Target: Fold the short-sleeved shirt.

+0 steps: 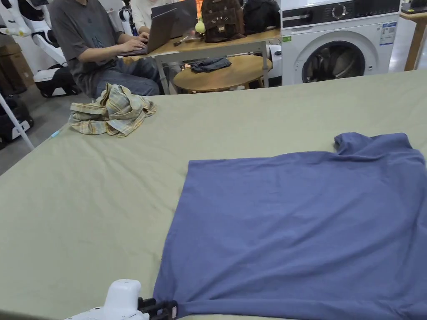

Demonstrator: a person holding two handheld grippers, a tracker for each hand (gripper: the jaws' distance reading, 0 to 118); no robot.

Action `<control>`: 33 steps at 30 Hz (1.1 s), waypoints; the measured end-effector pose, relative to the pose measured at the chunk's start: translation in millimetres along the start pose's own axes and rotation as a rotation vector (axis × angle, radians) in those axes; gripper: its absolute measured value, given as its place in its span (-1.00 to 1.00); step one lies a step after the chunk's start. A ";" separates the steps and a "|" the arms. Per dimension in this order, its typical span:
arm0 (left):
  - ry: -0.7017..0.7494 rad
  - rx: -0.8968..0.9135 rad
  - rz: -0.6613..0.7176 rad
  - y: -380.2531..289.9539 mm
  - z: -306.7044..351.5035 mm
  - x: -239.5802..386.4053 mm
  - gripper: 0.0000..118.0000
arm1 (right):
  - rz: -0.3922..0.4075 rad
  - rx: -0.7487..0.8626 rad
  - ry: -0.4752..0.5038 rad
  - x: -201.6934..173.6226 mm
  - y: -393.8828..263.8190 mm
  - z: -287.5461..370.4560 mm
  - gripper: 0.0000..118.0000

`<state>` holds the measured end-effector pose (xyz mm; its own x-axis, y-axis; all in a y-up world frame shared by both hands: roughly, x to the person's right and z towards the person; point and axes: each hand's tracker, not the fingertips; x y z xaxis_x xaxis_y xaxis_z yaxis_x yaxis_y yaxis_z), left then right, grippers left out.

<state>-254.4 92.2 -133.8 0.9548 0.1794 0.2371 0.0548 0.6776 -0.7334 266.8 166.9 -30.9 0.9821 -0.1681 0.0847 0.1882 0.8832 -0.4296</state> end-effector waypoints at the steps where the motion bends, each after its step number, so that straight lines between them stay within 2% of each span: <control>1: 0.008 -0.005 0.006 3.1 0.2 0.1 -0.55 | -0.001 0.000 -0.015 3.4 -0.7 4.2 -1.00; 2: -0.004 -0.017 0.001 7.1 1.3 3.0 -0.89 | -0.006 0.003 -0.032 6.9 -1.7 8.4 -1.00; 3: -0.054 -0.026 -0.022 8.1 -1.7 5.7 -1.00 | -0.014 0.001 -0.044 12.0 -2.6 13.4 -1.00; 6: 0.051 -0.058 -0.143 6.4 -11.0 22.7 -1.00 | -0.035 -0.014 -0.085 27.1 -9.7 26.4 -1.00; 7: 0.042 -0.056 -0.118 7.3 -10.7 22.6 -1.00 | -0.031 -0.028 -0.093 31.4 -12.9 29.5 -0.90; 8: 0.040 -0.060 -0.098 8.4 -9.7 19.9 -1.00 | -0.025 -0.051 -0.103 35.9 -17.6 31.8 -0.48; 9: 0.033 -0.060 -0.073 9.6 -7.7 20.7 -1.00 | -0.028 -0.092 -0.113 45.3 -27.0 30.7 0.13; 10: 0.024 -0.057 -0.058 10.5 -5.3 22.5 -1.00 | -0.047 -0.152 -0.097 49.7 -34.0 27.0 0.26; 15: 0.020 -0.047 -0.029 7.7 -6.3 19.4 -1.00 | -0.175 -0.231 -0.026 58.0 -62.6 1.0 0.21; 16: 0.021 -0.046 -0.027 7.3 -6.0 19.3 -1.00 | -0.190 -0.234 -0.032 58.4 -64.8 -8.3 0.13; 17: 0.021 -0.045 -0.027 6.7 -7.5 17.8 -1.00 | -0.192 -0.263 -0.048 57.8 -64.8 -18.2 -0.09; 18: 0.020 -0.045 -0.028 6.2 -9.5 15.7 -1.00 | -0.189 -0.288 -0.057 59.3 -65.6 -24.3 -0.46; 20: 0.016 -0.043 -0.029 5.4 -9.8 13.6 -1.00 | -0.200 -0.274 -0.005 64.0 -70.4 -31.0 -0.83; 21: 0.012 -0.040 -0.026 4.7 -9.7 12.2 -1.00 | -0.213 -0.271 0.019 63.7 -71.6 -33.5 -0.91; 24: -0.009 -0.035 -0.008 10.7 -2.0 12.9 -1.00 | -0.196 -0.263 0.010 59.6 -65.3 -33.3 -0.93; 26: -0.029 0.094 0.010 20.8 17.4 15.3 -1.00 | -0.173 -0.234 0.016 57.8 -50.1 -31.1 -0.94; 29: -0.059 0.176 0.042 76.1 29.3 17.4 -1.00 | -0.136 -0.152 0.027 57.1 -8.7 -43.3 -0.94; 31: -0.061 0.242 0.006 111.4 23.5 18.9 -1.00 | -0.143 -0.133 0.032 58.1 20.0 -69.3 -0.94; 33: -0.037 0.234 -0.033 146.3 -0.1 21.4 -1.00 | -0.156 -0.133 0.047 52.0 49.6 -102.3 -0.94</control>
<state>-226.0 195.2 -236.1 0.9421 0.1777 0.2844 0.0121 0.8296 -0.5583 327.5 157.2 -139.7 0.9396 -0.3210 0.1188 0.3334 0.7796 -0.5302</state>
